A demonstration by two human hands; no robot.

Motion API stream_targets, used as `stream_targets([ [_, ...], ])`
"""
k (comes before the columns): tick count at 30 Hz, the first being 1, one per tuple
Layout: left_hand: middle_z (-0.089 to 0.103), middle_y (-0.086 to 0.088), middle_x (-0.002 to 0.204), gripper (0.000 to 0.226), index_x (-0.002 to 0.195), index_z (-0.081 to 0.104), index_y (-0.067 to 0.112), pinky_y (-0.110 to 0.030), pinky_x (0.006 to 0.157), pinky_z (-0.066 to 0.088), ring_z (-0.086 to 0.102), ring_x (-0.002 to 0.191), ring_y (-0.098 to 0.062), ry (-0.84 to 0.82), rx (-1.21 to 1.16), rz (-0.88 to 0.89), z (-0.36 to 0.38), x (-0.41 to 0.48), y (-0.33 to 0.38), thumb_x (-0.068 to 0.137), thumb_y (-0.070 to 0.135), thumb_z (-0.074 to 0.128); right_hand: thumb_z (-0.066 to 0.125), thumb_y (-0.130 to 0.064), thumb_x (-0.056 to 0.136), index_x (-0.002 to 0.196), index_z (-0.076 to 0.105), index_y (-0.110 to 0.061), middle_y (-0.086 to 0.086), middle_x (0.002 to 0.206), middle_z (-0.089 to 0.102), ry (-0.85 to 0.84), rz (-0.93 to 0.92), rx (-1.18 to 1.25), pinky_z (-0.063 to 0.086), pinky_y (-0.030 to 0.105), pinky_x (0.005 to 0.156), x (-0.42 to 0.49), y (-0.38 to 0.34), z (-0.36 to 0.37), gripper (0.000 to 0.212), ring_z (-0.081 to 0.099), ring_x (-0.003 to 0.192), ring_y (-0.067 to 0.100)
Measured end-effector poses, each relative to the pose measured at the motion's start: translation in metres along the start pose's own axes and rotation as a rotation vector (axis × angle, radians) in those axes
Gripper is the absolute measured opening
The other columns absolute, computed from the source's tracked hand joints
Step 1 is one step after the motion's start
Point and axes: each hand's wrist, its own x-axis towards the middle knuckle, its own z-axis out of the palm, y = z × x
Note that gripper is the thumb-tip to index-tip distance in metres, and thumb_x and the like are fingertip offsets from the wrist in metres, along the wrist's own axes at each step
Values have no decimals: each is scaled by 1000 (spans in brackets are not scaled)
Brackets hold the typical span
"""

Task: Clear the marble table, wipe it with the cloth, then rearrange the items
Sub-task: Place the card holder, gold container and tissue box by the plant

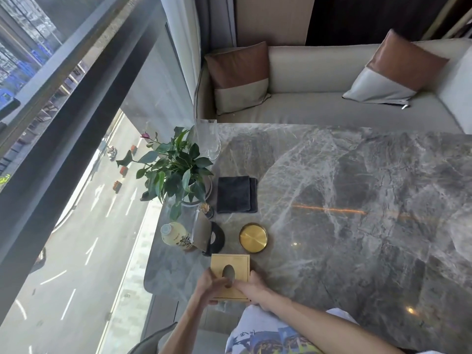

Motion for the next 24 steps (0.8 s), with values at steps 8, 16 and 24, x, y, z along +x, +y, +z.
stream_targets([
  [8,59,-11,107,56,115,49,15,-41,66,61,60,95,-26,16,21,9,-1,6,-4,65,24,74,71,-53,72,121,53,-22,1,115,63,36,9,-24,56,38,88,7,4,4,61,59,104,17],
  [16,58,-9,104,54,114,49,17,-35,60,59,59,93,-23,15,26,0,-2,3,-3,66,25,73,69,-66,59,121,53,-26,1,111,63,18,29,-42,61,40,76,19,13,6,76,60,97,17],
  [24,57,-9,104,53,115,47,17,-36,65,58,58,96,-24,6,-2,-16,0,0,-1,68,23,72,69,-66,58,126,51,-26,2,116,61,-8,32,-40,62,36,69,19,13,5,81,60,103,20],
])
